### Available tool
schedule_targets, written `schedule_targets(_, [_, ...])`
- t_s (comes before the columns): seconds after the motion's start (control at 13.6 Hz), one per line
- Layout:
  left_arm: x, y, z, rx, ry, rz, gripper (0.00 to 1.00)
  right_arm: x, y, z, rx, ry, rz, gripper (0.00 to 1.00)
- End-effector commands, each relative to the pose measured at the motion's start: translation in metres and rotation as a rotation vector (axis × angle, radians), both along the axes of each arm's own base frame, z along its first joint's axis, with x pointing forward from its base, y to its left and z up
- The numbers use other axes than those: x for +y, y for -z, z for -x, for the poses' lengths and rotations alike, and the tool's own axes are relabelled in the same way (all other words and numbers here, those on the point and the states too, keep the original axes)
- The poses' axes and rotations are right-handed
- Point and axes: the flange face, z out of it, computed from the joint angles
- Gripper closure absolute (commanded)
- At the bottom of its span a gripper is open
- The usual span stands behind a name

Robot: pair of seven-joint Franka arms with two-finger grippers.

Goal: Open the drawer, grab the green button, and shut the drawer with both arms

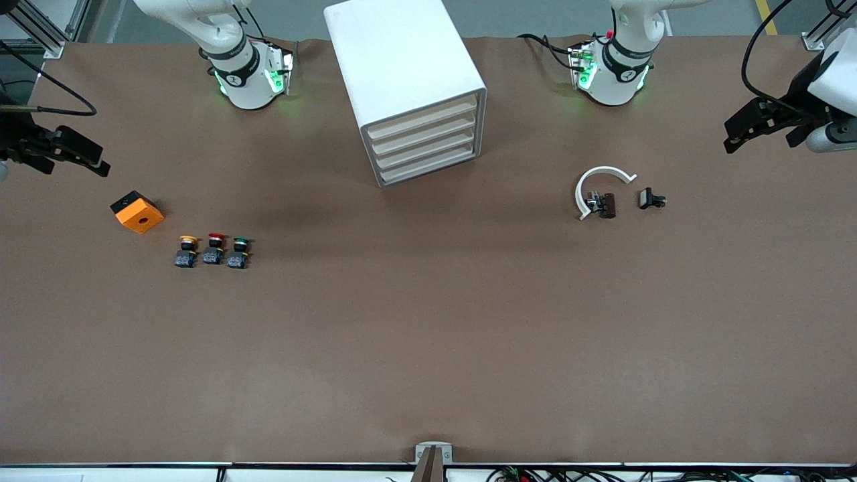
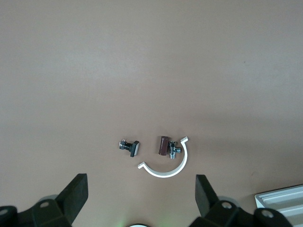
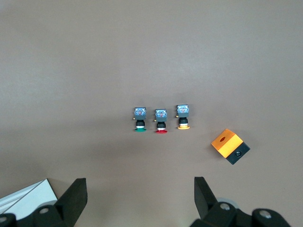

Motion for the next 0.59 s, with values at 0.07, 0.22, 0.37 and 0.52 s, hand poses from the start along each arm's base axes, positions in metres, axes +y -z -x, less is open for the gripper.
schedule_targets(0.07, [-0.006, -0.002, 0.001, -0.012, 0.015, 0.014, 0.00, 0.010, -0.003, -0.005, 0.009, -0.020, 0.012, 0.00])
schedule_targets(0.22, [-0.004, 0.000, 0.000, -0.009, 0.012, 0.014, 0.00, 0.007, 0.002, -0.008, 0.018, -0.011, 0.012, 0.00])
schedule_targets(0.37, [-0.004, 0.002, -0.003, -0.005, 0.012, 0.016, 0.00, -0.002, 0.001, -0.008, 0.016, 0.004, 0.009, 0.00])
schedule_targets(0.52, [-0.005, 0.003, -0.005, -0.003, 0.015, 0.016, 0.00, 0.005, -0.002, -0.008, 0.010, -0.008, 0.013, 0.00])
